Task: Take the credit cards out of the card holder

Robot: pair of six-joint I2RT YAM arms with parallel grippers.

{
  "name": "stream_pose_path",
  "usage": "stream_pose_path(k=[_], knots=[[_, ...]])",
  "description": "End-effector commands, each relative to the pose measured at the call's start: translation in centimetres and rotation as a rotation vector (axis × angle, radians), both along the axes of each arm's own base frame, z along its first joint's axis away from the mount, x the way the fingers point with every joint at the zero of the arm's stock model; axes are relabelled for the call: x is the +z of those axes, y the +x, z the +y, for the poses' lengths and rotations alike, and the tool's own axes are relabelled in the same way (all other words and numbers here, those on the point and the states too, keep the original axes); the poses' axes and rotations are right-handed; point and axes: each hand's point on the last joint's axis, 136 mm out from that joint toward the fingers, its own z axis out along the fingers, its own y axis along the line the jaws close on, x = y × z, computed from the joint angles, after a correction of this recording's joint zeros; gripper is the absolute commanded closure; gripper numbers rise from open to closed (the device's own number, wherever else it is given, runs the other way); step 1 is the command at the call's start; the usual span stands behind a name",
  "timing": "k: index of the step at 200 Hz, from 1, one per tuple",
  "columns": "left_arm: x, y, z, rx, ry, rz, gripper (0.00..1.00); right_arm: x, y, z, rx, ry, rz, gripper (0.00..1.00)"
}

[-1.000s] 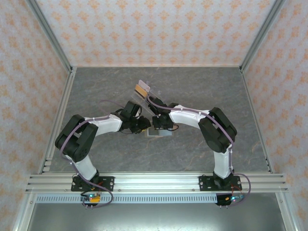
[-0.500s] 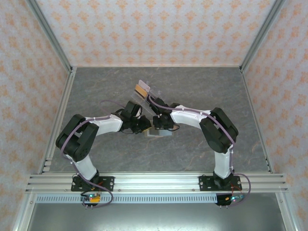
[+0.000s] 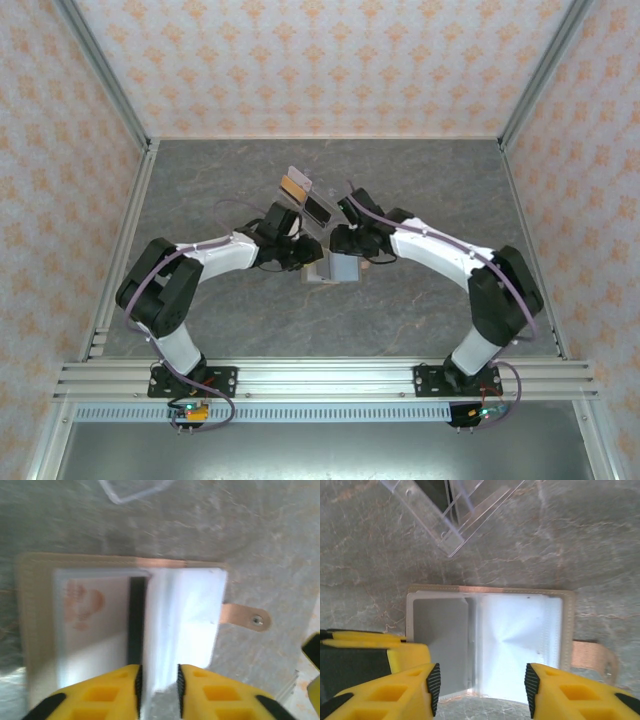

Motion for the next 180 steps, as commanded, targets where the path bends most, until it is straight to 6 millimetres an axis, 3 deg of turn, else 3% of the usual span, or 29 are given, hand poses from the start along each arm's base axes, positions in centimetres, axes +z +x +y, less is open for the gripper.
stream_pose_path(k=[1, 38, 62, 126, 155, 180], knots=[[3.4, 0.6, -2.5, -0.04, -0.091, -0.05, 0.66, 0.5, 0.3, -2.1, -0.054, -0.017, -0.037, 0.47], [4.4, 1.2, -5.1, -0.072, -0.156, -0.046, 0.51, 1.5, 0.7, -4.3, -0.141, -0.001, -0.067, 0.46], [3.8, 2.0, -5.6, -0.067, -0.136, -0.033, 0.48, 1.8, 1.0, -5.4, -0.194, 0.002, -0.082, 0.46], [2.0, 3.1, -5.9, -0.054, -0.101, -0.003, 0.44, 1.0, 1.1, -4.8, -0.19, 0.031, -0.065, 0.51], [2.1, 3.4, -4.7, -0.013, -0.088, -0.015, 0.46, -0.1, 0.7, -3.6, -0.136, 0.059, -0.019, 0.63], [1.8, 3.4, -3.2, 0.021, -0.051, -0.018, 0.55, -1.4, 0.3, -2.1, -0.098, 0.098, 0.046, 0.77]])
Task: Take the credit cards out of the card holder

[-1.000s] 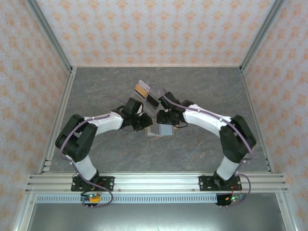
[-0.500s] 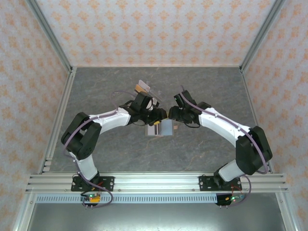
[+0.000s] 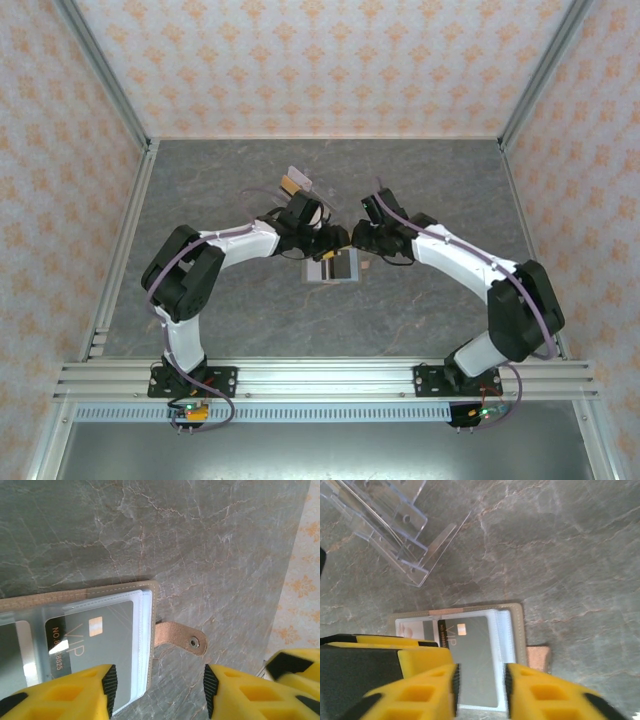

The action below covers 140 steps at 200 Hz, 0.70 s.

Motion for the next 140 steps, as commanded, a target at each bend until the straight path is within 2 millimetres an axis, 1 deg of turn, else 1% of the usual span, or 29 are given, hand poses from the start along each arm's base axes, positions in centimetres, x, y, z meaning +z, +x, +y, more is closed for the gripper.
stream_pose_path(k=[1, 8, 19, 36, 80, 100, 114, 140], knots=[[0.6, 0.5, 1.9, 0.057, 0.034, -0.024, 0.56, -1.6, -0.5, 1.5, 0.044, 0.045, 0.065, 0.78], [0.3, 0.4, 2.4, 0.065, 0.054, -0.02, 0.59, -2.1, -0.6, 1.8, 0.048, 0.05, 0.08, 0.81], [-0.2, 0.2, 3.0, 0.072, 0.075, -0.013, 0.62, -2.4, -0.6, 2.3, 0.06, 0.06, 0.096, 0.84], [-1.1, -0.1, 3.7, 0.079, 0.103, 0.004, 0.65, -3.2, -0.8, 2.8, 0.067, 0.044, 0.117, 0.84], [-2.2, -0.7, 4.1, 0.057, 0.139, 0.031, 0.7, -5.6, -1.0, 2.7, 0.067, -0.024, 0.182, 0.83], [-2.0, -0.8, 4.6, 0.03, 0.175, 0.019, 0.71, -5.9, -1.0, 2.7, 0.067, -0.031, 0.189, 0.83], [-1.8, -0.8, 4.3, 0.013, 0.164, 0.014, 0.71, -6.2, -1.0, 2.7, 0.069, -0.04, 0.197, 0.83], [-2.6, -0.8, 3.9, -0.004, 0.159, 0.033, 0.72, -7.0, -1.0, 2.7, 0.073, -0.059, 0.22, 0.82]])
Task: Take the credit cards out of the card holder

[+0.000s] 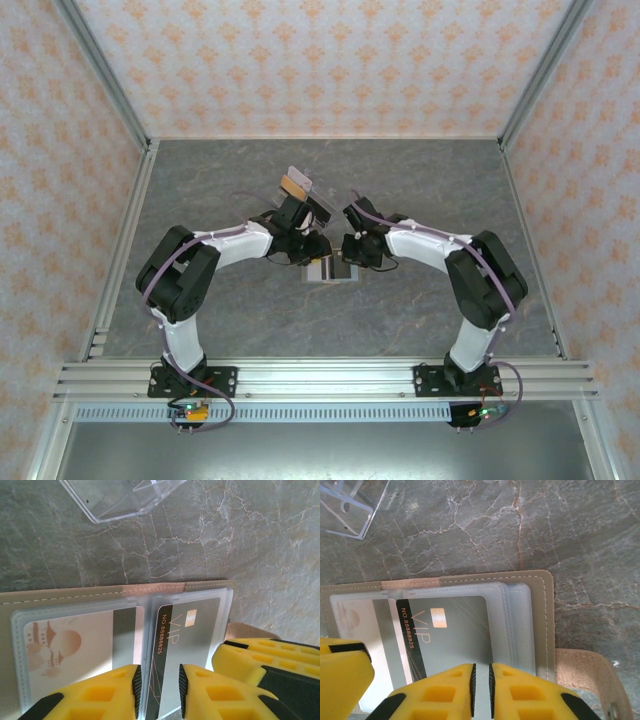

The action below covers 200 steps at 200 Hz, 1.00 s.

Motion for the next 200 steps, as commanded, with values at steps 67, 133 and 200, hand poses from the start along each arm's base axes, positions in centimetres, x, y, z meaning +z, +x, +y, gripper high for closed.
stream_pose_path(k=[67, 133, 200], knots=[[-0.9, 0.2, -0.5, -0.063, 0.012, 0.005, 0.73, -1.2, 0.1, -0.3, 0.004, -0.055, 0.037, 0.79], [-0.6, 0.2, -1.3, -0.088, -0.043, -0.003, 0.77, -1.8, -0.1, -0.4, 0.005, -0.067, 0.055, 0.79], [-2.2, 0.0, -1.6, -0.078, -0.059, 0.031, 0.78, -2.1, -0.3, -0.5, 0.007, -0.07, 0.062, 0.8]])
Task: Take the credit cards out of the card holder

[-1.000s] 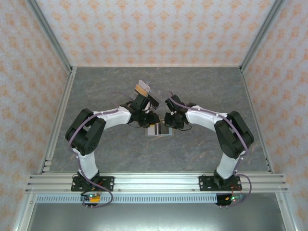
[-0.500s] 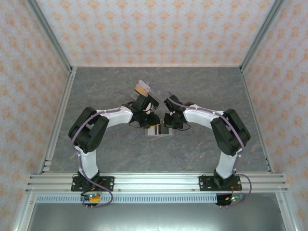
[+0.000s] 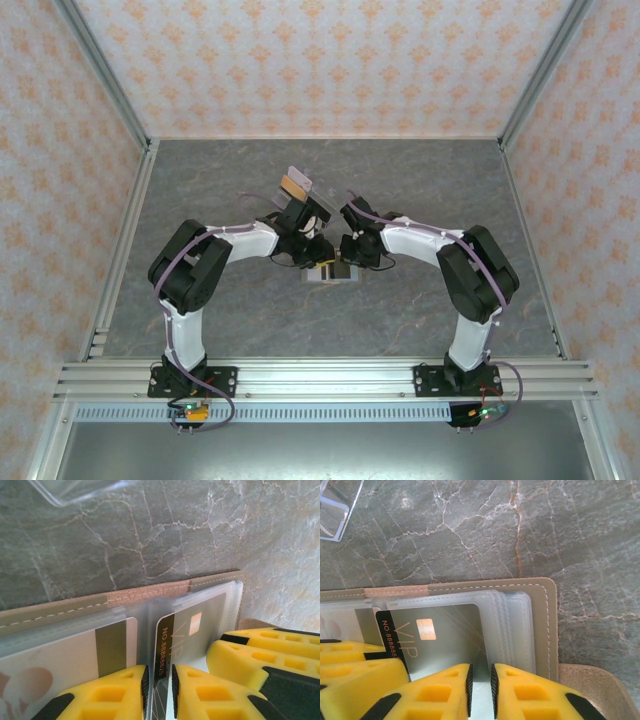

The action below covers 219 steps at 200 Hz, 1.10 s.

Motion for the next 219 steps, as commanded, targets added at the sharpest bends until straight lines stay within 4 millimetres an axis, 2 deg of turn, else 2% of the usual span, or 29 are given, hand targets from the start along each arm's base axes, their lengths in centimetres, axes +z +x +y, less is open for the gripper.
stream_pose_path(k=[1, 23, 55, 80, 85, 105, 219], knots=[[-0.3, 0.3, -0.2, 0.0, -0.016, -0.003, 0.78, -0.9, -0.5, -0.6, 0.006, -0.046, 0.029, 0.8], [0.3, 0.3, -0.8, 0.0, -0.076, -0.008, 0.78, -0.9, -0.4, -0.6, 0.005, -0.045, 0.028, 0.8], [1.5, 0.8, -0.9, 0.012, -0.121, -0.04, 0.82, -1.1, -0.6, -0.7, 0.005, -0.055, 0.037, 0.81], [1.7, 0.8, -1.0, 0.011, -0.156, -0.04, 0.84, -1.5, -0.7, -0.9, 0.004, -0.071, 0.049, 0.81], [2.9, 1.0, -1.1, 0.009, -0.173, -0.068, 0.84, -1.6, -0.7, -1.0, 0.003, -0.073, 0.051, 0.81], [3.4, 1.0, -1.0, 0.007, -0.185, -0.08, 0.85, -1.7, -0.7, -1.2, 0.001, -0.085, 0.054, 0.82], [3.5, 0.6, -0.1, 0.015, -0.2, -0.086, 0.89, -2.6, -1.0, -2.0, -0.02, -0.128, 0.073, 0.83]])
